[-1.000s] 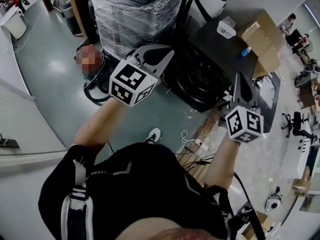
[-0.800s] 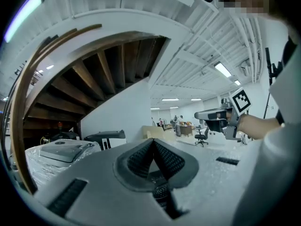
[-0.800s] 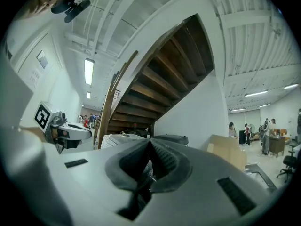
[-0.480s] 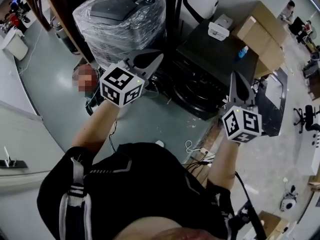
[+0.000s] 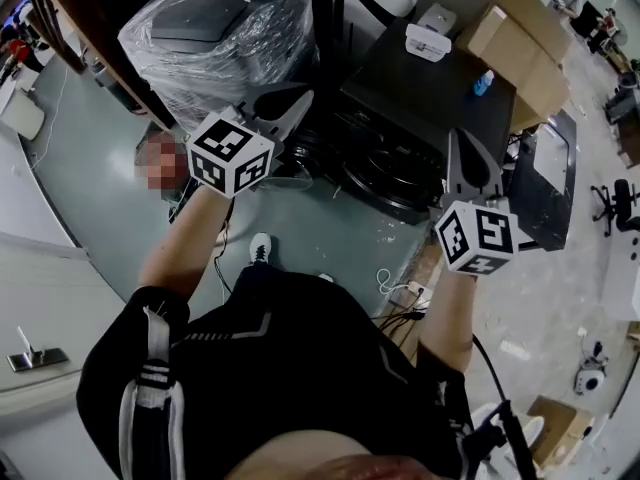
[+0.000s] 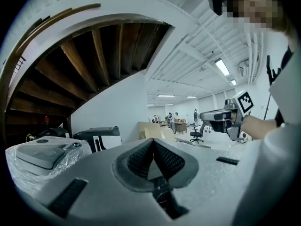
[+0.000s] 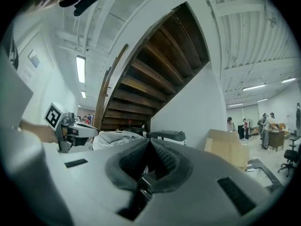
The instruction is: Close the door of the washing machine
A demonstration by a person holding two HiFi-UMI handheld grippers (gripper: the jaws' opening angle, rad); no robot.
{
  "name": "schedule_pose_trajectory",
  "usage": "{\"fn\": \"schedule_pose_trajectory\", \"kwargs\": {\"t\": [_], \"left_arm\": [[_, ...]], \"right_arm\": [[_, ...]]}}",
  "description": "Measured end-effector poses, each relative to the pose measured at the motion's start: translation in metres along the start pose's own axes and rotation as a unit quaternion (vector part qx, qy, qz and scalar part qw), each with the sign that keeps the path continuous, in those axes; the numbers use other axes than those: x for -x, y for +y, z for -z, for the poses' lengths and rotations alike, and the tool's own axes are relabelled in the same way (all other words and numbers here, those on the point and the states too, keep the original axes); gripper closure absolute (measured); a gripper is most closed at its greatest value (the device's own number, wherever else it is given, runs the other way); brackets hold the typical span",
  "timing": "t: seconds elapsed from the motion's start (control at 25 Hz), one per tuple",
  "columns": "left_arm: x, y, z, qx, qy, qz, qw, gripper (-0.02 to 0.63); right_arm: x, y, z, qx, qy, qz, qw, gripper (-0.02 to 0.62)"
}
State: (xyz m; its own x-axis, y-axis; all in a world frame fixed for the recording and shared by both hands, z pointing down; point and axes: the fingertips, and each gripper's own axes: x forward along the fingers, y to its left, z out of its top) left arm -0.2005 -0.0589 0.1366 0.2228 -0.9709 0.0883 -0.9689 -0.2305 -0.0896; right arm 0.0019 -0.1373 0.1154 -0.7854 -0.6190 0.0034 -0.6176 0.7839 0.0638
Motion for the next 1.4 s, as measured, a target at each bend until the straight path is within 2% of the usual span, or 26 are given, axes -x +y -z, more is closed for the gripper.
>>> {"fn": "schedule_pose_trajectory", "kwargs": {"t": [0.2,0.36,0.76,1.08,1.4], "left_arm": [[-0.014,0.029,0.014,0.002,-0.001,0.033,0.9995,0.603],[-0.017,0.067,0.032,0.002,0.005,0.053,0.9986,0.603],[-0.022,0.162,0.099,0.006,0.051,0.113,0.9922,0.601],[-0.034,0.216,0.205,0.005,0.127,0.140,0.9821,0.600],[-0.046,0.237,0.323,0.002,0.214,0.182,0.9597,0.571]], "right_arm": [[-0.025,0.008,0.008,0.011,0.018,0.022,1.000,0.591],[-0.056,0.027,0.012,0.022,0.027,0.038,0.999,0.591],[-0.140,0.083,0.044,0.008,0.072,0.063,0.995,0.591],[-0.173,0.114,0.095,-0.014,0.119,0.082,0.989,0.591],[-0.186,0.128,0.144,-0.032,0.173,0.108,0.979,0.591]]}}
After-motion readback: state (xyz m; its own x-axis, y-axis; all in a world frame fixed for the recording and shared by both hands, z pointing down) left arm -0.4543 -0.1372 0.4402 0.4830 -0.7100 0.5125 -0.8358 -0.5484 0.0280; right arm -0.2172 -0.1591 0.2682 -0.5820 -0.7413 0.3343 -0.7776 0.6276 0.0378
